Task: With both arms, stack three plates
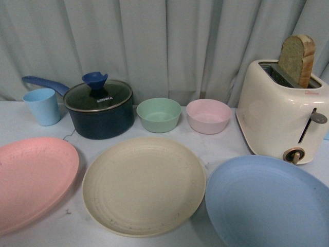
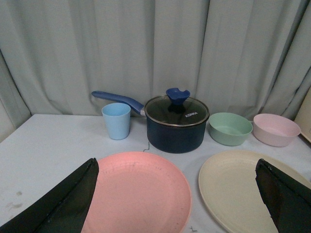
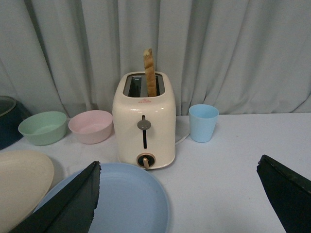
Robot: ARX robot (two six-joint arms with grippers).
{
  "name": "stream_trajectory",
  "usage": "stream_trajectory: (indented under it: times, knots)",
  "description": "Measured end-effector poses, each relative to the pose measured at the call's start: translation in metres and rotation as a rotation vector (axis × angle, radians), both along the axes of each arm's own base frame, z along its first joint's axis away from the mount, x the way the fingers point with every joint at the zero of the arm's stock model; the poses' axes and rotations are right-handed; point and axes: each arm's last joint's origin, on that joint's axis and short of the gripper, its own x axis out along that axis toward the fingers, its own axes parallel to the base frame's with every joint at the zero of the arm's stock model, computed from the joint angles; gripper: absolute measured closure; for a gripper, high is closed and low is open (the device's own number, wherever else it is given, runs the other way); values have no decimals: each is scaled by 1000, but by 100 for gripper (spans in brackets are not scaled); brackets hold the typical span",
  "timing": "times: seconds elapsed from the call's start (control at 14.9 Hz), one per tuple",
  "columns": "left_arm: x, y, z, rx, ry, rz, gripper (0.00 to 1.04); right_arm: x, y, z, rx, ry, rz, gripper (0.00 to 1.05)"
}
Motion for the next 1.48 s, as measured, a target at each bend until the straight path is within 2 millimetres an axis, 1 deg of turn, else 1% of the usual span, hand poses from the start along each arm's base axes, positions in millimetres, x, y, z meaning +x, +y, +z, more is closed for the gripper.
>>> stream_trajectory:
  times: [1.48]
  knots:
    - [0,0,0,0,0,0,7,0,0,0,0,0,0,6]
